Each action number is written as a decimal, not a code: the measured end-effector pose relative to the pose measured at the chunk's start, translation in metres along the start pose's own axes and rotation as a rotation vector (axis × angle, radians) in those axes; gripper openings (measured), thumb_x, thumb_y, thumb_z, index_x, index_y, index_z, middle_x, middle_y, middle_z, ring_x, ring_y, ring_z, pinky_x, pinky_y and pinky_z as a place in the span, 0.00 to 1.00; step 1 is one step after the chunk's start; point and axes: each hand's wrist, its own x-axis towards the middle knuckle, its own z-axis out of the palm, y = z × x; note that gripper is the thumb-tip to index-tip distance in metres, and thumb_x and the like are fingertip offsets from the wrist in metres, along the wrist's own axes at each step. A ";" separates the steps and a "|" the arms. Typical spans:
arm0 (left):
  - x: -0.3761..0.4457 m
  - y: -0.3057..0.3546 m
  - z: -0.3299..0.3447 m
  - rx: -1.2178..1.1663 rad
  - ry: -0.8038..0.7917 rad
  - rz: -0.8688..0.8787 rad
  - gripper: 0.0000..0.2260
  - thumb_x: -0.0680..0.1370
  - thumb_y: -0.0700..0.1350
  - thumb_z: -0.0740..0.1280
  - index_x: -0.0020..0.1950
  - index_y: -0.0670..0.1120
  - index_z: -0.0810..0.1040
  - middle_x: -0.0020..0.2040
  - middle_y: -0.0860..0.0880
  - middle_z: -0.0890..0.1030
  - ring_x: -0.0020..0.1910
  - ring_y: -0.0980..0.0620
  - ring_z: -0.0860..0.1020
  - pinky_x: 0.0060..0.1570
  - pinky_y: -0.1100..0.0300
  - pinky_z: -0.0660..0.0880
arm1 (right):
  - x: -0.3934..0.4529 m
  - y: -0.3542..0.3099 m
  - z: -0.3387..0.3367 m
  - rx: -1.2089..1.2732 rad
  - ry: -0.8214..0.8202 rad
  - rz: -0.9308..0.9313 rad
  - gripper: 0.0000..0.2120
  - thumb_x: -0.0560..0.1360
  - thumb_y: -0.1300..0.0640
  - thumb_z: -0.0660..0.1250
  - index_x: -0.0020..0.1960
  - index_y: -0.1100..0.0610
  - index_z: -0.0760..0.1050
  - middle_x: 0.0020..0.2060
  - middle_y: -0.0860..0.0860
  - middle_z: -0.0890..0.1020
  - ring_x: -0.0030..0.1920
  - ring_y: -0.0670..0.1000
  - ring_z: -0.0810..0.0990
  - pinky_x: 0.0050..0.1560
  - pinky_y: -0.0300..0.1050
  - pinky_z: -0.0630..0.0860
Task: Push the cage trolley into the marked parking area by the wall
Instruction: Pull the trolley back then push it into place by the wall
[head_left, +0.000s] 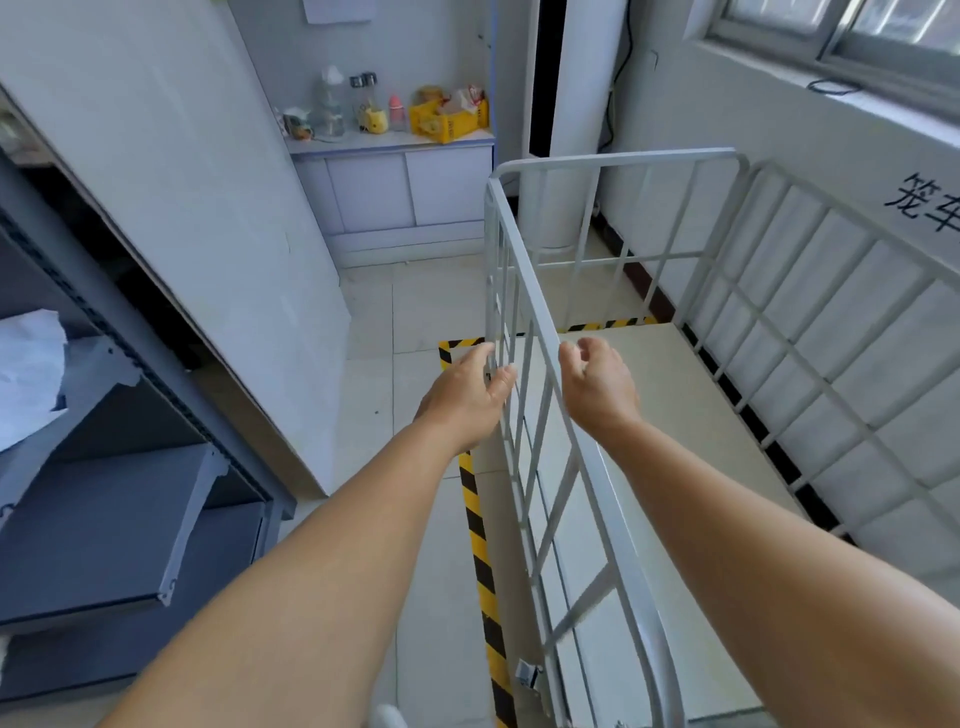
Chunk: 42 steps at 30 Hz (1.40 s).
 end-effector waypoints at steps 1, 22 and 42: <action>0.016 -0.004 -0.006 0.002 -0.013 0.014 0.26 0.81 0.60 0.53 0.76 0.51 0.58 0.74 0.47 0.66 0.71 0.45 0.68 0.66 0.45 0.68 | 0.012 -0.005 0.007 0.000 0.008 0.009 0.25 0.80 0.45 0.52 0.69 0.59 0.68 0.64 0.57 0.75 0.64 0.56 0.72 0.63 0.52 0.69; 0.384 -0.051 -0.099 0.179 -0.258 0.275 0.26 0.81 0.58 0.54 0.78 0.52 0.54 0.77 0.48 0.62 0.73 0.44 0.64 0.67 0.47 0.64 | 0.295 -0.074 0.119 -0.068 0.208 0.259 0.22 0.79 0.43 0.52 0.62 0.57 0.70 0.56 0.54 0.77 0.56 0.56 0.74 0.54 0.53 0.72; 0.749 -0.051 -0.080 0.836 -0.551 0.768 0.30 0.77 0.43 0.66 0.77 0.50 0.57 0.75 0.50 0.62 0.74 0.49 0.60 0.72 0.51 0.57 | 0.560 -0.104 0.217 -0.252 -0.014 0.496 0.28 0.76 0.38 0.59 0.69 0.55 0.64 0.62 0.53 0.75 0.60 0.55 0.74 0.58 0.54 0.74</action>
